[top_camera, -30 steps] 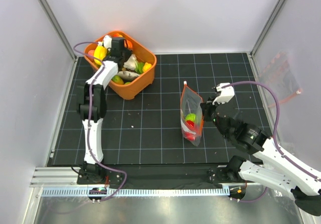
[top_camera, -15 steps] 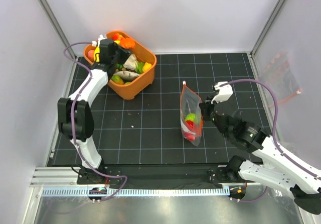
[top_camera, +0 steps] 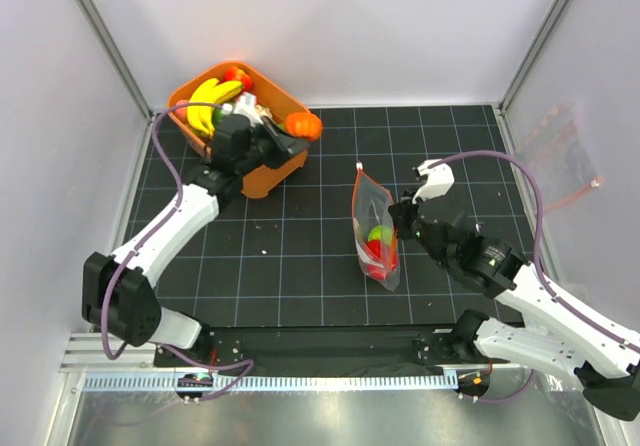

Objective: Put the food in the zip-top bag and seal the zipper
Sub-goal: Pick up the fake vegetable from the bin, then place the fake vegetable in the zipper food storage bag, then move the bin to the center of the board.

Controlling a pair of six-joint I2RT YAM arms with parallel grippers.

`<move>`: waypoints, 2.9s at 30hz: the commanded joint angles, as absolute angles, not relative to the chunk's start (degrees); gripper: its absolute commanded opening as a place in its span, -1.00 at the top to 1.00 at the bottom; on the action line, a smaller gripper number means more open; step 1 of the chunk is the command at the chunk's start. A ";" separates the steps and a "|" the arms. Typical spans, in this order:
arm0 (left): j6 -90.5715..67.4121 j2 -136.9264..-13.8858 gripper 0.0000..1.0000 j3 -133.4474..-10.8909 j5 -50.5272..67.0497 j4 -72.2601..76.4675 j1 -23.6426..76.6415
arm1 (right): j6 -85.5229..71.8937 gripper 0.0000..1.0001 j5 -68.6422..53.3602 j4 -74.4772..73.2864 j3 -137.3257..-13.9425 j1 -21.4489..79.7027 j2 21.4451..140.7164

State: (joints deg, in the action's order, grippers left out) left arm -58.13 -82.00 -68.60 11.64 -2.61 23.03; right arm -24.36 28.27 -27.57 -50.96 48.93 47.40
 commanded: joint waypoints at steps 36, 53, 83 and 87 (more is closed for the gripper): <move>-31.03 -85.70 0.08 -86.66 12.92 -38.06 54.40 | -29.27 0.98 27.33 -32.43 -53.09 48.87 40.61; -32.78 -78.66 -0.36 -85.61 0.44 -42.36 54.40 | -29.00 0.98 28.30 -32.61 -52.47 48.78 39.64; -14.59 -109.49 -0.99 -115.82 -29.62 -58.25 32.97 | -27.95 0.98 27.86 -33.75 -54.49 48.78 42.10; -12.40 -116.71 -1.00 -122.68 -28.04 -60.29 30.50 | -28.74 0.98 27.86 -33.49 -54.23 48.69 42.01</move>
State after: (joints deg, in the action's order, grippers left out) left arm -16.03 -114.30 -117.97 -29.04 -56.88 32.34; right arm -28.64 27.79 -34.39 -52.21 48.93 42.02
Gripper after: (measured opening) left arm 0.996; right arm 0.048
